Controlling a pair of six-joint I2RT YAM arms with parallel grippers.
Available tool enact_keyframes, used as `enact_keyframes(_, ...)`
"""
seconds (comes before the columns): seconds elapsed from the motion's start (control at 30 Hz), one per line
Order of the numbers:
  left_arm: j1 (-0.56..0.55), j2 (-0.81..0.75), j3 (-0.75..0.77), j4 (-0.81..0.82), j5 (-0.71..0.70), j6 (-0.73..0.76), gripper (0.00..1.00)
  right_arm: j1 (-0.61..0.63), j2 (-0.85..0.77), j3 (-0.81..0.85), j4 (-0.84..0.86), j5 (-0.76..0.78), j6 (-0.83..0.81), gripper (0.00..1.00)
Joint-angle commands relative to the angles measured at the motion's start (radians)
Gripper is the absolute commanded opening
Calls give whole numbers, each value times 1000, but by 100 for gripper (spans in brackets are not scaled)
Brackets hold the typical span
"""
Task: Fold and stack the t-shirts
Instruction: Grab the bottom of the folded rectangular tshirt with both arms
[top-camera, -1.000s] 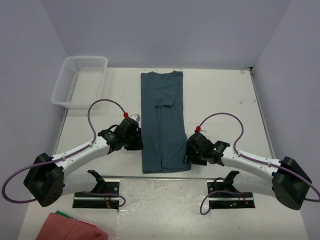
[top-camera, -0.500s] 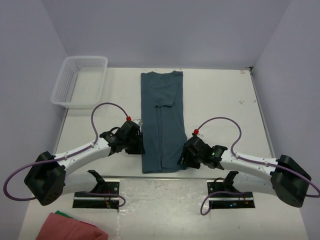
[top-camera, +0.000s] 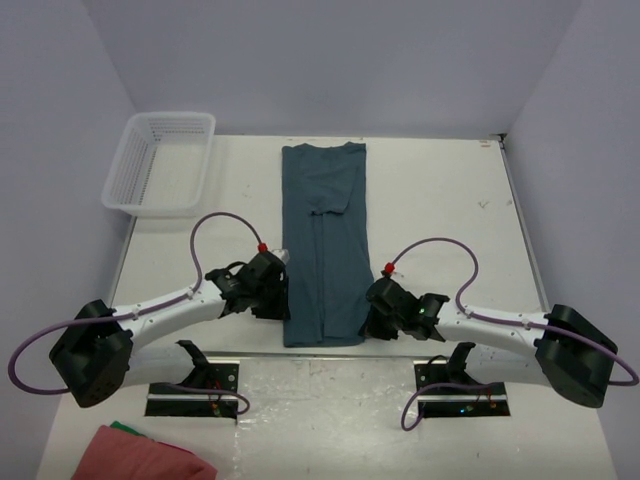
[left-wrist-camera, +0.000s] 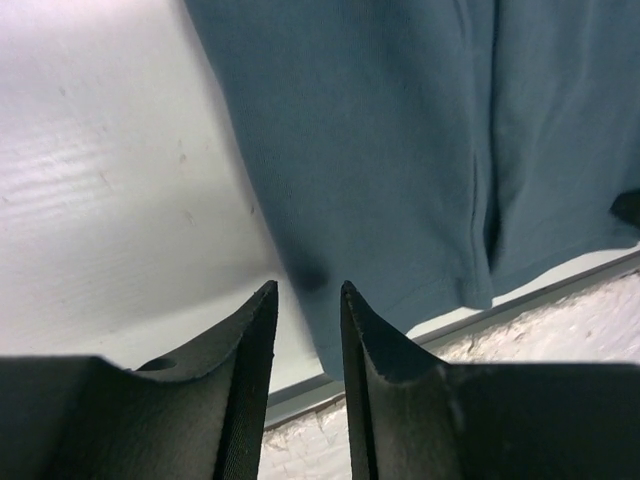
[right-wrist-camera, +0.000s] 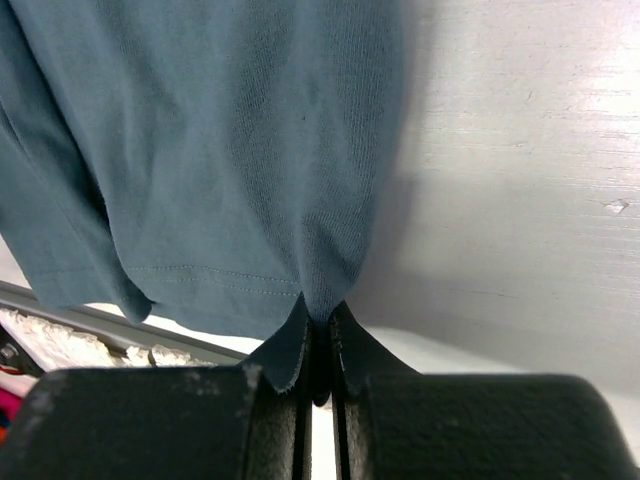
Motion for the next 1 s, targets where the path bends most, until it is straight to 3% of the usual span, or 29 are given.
enact_keyframes(0.0,-43,7,-23,-21,0,-47,34,17,24,6,-62,34,13,0)
enact_keyframes(0.33,-168,-16,-57,-30,2,-160,37,18,27,-2,-59,34,16,0)
enact_keyframes(0.7,-217,35,-81,11,8,-206,34,23,7,-3,-68,35,14,0)
enact_keyframes(0.77,-227,47,-84,28,9,-212,27,26,13,3,-74,37,13,0)
enact_keyframes(0.87,-236,56,-98,47,5,-222,0,40,19,10,-88,51,11,0)
enact_keyframes(0.97,-238,49,-110,45,-5,-225,0,49,30,15,-95,58,10,0)
